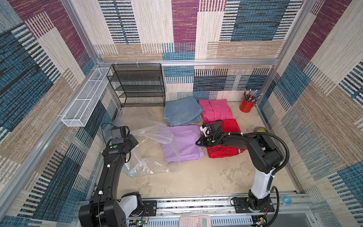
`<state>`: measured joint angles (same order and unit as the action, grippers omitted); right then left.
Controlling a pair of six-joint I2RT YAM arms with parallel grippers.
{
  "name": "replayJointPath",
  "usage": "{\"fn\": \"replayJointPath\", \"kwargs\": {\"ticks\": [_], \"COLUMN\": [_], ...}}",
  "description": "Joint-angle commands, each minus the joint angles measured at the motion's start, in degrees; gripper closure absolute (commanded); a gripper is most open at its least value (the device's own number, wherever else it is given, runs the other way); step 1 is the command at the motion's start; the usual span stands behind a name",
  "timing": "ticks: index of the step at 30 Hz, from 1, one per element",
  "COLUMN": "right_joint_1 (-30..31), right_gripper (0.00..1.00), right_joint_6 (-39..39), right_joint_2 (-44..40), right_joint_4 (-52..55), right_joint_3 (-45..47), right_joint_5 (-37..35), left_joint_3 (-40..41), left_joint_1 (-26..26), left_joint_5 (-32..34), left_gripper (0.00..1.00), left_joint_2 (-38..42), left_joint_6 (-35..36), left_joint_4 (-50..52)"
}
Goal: Take the trousers out of the vacuum bag
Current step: Place the trousers at the center of the board.
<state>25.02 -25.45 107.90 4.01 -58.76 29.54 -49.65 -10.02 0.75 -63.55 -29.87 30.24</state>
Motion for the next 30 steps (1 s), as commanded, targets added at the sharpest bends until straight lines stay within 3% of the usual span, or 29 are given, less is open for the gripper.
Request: {"fn": "replayJointPath", "kwargs": {"ticks": [1, 4, 10, 13, 16, 19, 23, 25, 28, 30], "right_joint_1": [-0.93, -1.21, -1.11, -1.12, -1.11, -1.11, 0.86, 3.16, 6.26, 7.91], "right_gripper": [0.93, 0.83, 0.51, 0.26, 0.09, 0.01, 0.00, 0.00, 0.00, 0.00], "right_joint_6": [0.85, 1.02, 0.26, -0.78, -1.73, -2.55, -2.61, -2.58, -2.88, -3.35], "right_joint_2": [-1.04, -2.36, -9.90, -13.84, -18.08, -21.23, -22.71, -22.21, -20.02, -17.95], "right_joint_4": [0.65, 0.16, -0.92, -0.82, -0.24, 0.79, 2.34, 2.90, 2.49, 2.01], "right_joint_3": [1.08, 1.57, 0.50, 0.14, -0.36, -2.09, -6.47, -9.31, -12.63, -14.59], "right_joint_5": [-2.60, -1.84, 2.04, 3.11, 3.09, 3.08, 1.32, -0.13, -0.85, -0.59], "left_joint_3": [0.24, 0.25, 0.64, 1.59, 2.95, 3.33, 3.33, 3.07, 2.00, 1.51], "left_joint_1": [-0.01, -0.03, 0.00, 0.00, 0.00, 0.09, 0.71, 1.27, 2.22, 2.42], "left_joint_5": [-1.09, -1.55, -3.15, -4.52, -5.88, -9.73, -14.35, -17.14, -20.00, -21.67], "left_gripper": [1.00, 1.00, 1.00, 1.00, 1.00, 1.00, 1.00, 0.83, 0.38, 0.19], "left_joint_2": [-0.05, -0.21, 0.30, 1.03, 2.13, 2.56, 3.05, 3.61, 4.91, 6.73], "left_joint_6": [-0.10, -0.06, 0.41, 0.56, 0.71, 1.48, 3.08, 4.08, 6.04, 6.99], "left_joint_4": [-1.26, -1.33, -0.51, 0.26, 0.68, 1.53, 3.89, 5.63, 9.26, 11.12]}}
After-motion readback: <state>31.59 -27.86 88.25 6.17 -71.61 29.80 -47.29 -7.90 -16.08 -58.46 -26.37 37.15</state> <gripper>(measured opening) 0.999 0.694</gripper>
